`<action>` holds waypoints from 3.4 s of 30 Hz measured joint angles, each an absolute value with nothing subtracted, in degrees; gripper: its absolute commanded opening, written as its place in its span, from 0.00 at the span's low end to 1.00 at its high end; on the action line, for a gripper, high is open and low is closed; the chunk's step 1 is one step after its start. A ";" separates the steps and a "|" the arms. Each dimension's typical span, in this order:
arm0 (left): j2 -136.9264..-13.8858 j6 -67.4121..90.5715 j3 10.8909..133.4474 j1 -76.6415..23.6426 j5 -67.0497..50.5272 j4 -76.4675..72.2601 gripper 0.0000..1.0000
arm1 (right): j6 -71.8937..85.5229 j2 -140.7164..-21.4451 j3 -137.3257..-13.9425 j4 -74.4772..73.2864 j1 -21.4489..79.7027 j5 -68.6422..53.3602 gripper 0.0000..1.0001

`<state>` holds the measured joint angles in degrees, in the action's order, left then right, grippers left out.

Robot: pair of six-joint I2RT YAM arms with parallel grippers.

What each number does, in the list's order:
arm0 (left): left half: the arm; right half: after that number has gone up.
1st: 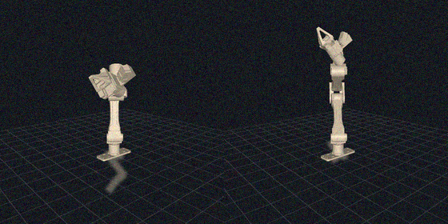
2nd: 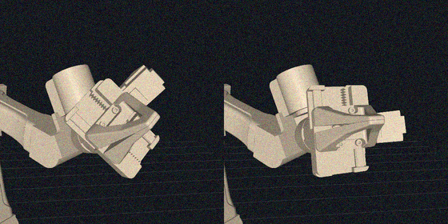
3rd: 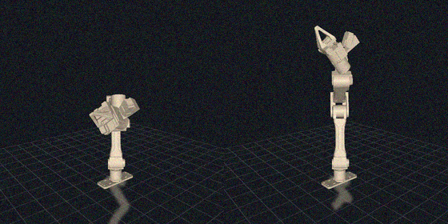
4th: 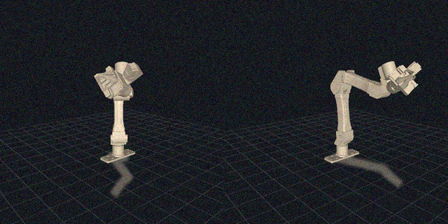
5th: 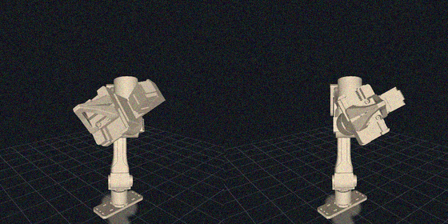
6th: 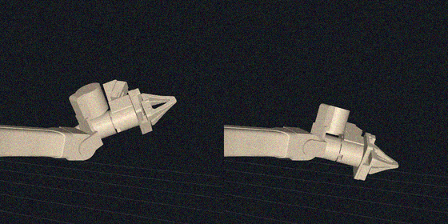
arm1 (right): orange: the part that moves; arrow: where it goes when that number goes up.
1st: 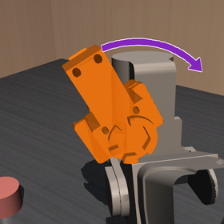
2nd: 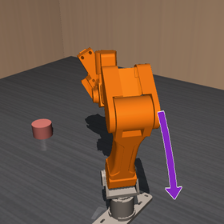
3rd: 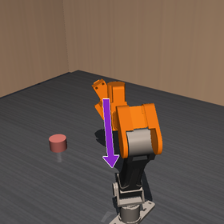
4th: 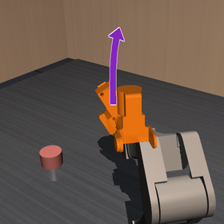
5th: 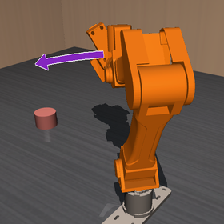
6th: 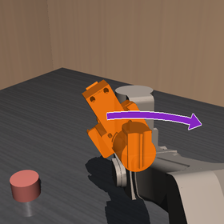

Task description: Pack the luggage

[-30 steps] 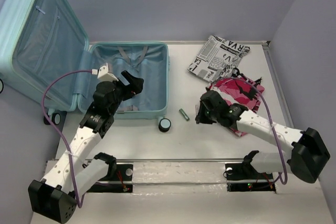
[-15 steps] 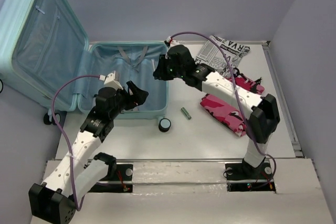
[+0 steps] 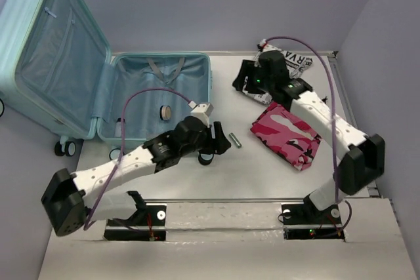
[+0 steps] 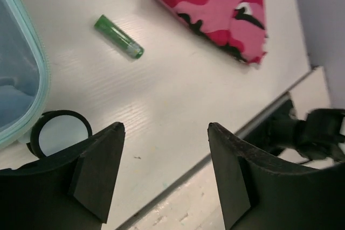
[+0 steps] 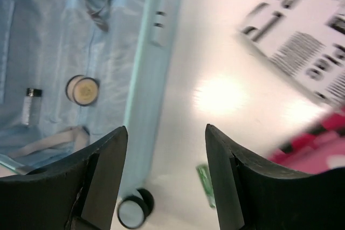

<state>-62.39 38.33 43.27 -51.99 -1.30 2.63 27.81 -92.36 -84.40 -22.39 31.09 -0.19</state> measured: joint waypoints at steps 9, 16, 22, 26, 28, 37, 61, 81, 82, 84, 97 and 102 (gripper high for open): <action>-87.37 42.54 61.12 -64.42 19.53 8.36 0.74 | 25.32 -62.94 -56.90 -22.61 16.67 -0.34 0.66; -107.79 45.91 75.77 -64.07 28.42 14.11 0.68 | 25.30 -56.97 -48.58 -24.08 12.29 -3.44 0.66; -113.82 47.48 77.87 -62.94 32.80 18.39 0.66 | 25.30 -54.19 -47.79 -23.90 12.01 -6.66 0.65; -114.65 47.55 80.07 -61.60 33.91 18.74 0.65 | 25.43 -53.93 -46.76 -23.57 12.01 -9.02 0.65; -115.98 47.46 81.38 -60.84 33.91 17.74 0.64 | 25.47 -53.91 -46.17 -23.55 12.01 -10.07 0.65; -119.52 45.84 81.54 -58.85 31.81 13.06 0.16 | 25.74 -53.71 -44.82 -23.03 12.01 -13.32 0.64; -69.30 38.50 58.39 -23.99 28.34 5.65 0.53 | 28.25 -51.13 -38.54 -20.51 12.03 -13.45 0.66; -78.96 33.74 63.35 -38.28 8.21 -1.06 0.86 | 29.45 -56.40 -46.87 -23.53 9.78 5.28 0.94; -81.23 33.39 65.43 -40.21 5.76 -1.80 0.87 | 29.85 -57.10 -47.40 -23.40 8.38 7.22 0.97; -85.86 32.77 68.40 -43.05 2.22 -3.18 0.96 | 30.52 -57.80 -47.55 -23.20 6.11 9.67 0.99; -111.70 29.04 79.31 -48.05 -4.40 -1.26 0.99 | 36.14 -69.47 -44.01 -20.43 -20.64 5.52 1.00; -117.21 28.05 82.65 -48.27 -5.28 -0.69 0.99 | 36.27 -73.03 -42.70 -19.42 -23.16 3.11 1.00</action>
<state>-117.21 28.05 82.65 -48.27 -5.28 -0.69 36.27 -73.03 -42.70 -19.42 -23.16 3.11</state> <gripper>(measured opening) 0.990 0.995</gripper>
